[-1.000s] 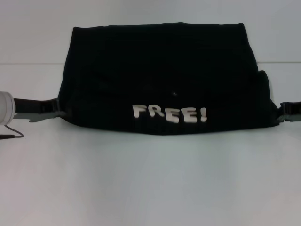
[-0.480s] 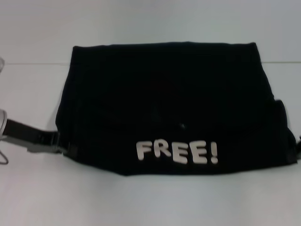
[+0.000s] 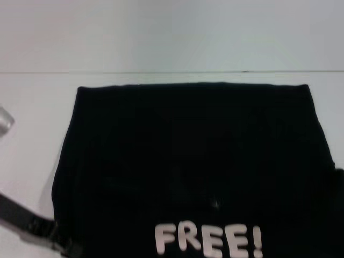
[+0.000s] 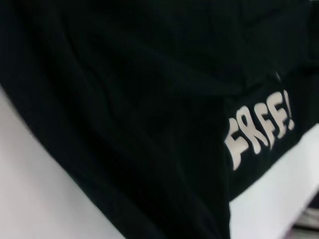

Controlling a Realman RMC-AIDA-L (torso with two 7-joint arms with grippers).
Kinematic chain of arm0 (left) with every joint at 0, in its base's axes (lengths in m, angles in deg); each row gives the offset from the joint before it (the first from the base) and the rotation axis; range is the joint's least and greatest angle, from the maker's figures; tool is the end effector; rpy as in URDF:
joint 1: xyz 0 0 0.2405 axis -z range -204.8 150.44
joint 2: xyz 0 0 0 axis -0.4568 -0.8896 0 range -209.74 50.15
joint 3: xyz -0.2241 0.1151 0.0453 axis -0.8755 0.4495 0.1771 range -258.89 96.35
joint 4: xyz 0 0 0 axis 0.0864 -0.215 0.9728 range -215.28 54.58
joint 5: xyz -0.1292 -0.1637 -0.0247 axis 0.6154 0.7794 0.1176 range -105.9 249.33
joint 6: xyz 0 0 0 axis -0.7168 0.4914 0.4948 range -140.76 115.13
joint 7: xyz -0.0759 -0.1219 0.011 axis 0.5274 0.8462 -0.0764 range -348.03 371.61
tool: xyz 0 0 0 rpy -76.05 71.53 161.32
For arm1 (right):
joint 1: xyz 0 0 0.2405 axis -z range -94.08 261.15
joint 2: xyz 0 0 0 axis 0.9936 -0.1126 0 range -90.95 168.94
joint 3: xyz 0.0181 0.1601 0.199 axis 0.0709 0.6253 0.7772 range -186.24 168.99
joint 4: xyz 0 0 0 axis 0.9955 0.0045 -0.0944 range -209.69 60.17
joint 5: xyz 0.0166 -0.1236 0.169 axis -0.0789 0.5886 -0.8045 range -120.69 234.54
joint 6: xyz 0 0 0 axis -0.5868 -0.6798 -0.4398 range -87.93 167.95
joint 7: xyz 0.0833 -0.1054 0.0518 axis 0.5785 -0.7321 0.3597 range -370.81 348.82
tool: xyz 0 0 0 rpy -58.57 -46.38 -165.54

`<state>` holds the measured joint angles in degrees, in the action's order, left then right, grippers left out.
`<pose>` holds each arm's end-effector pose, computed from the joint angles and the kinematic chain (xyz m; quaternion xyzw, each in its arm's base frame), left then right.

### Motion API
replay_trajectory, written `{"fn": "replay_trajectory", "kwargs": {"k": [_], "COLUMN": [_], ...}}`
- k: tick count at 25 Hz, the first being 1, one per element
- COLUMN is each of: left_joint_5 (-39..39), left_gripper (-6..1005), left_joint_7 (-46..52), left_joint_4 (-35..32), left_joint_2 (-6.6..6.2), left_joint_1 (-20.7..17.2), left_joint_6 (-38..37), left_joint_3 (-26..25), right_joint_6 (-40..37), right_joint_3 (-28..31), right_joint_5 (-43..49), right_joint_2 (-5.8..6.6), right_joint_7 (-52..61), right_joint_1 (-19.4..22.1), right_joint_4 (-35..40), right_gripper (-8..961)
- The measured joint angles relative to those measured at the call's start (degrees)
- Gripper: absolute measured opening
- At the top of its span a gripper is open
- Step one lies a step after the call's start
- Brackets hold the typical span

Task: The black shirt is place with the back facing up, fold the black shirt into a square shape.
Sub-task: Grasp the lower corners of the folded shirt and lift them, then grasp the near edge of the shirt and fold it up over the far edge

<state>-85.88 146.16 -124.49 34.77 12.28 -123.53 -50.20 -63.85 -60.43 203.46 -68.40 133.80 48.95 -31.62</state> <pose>-0.2833 0.3044 0.0431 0.7902 0.6077 -0.0617 0.0494 0.3122 0.3065 0.0646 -0.7554 0.6399 -0.1405 0.0125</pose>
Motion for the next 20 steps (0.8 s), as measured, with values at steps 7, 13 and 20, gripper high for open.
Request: {"fn": "replay_trajectory", "kwargs": {"k": [7,13,20], "left_joint_5": [-0.02,2.55,7.83], "left_gripper": [3,4,4], "left_joint_7": [-1.05,-3.51,-3.63], "left_joint_4": [-2.30,-3.01,-2.99], "left_joint_2": [1.44,0.18,-2.29], "left_joint_1": [-2.46,-1.71,0.09], "left_joint_6": [-6.15,-7.44,-6.62], "left_joint_3": [1.77,-3.61,-12.10], "right_joint_6": [-4.44,-7.72,-9.64], "right_joint_3": [7.51,16.87,25.03], "right_joint_5": [-0.22,-0.37,-4.52], "right_joint_2": [0.60,0.98,2.63], "right_joint_7": [-4.10,-8.77,-11.81], "right_joint_1": [2.44,1.77,0.52], "right_joint_4": [0.00,0.01,0.00], "right_gripper": [33,33,33]}}
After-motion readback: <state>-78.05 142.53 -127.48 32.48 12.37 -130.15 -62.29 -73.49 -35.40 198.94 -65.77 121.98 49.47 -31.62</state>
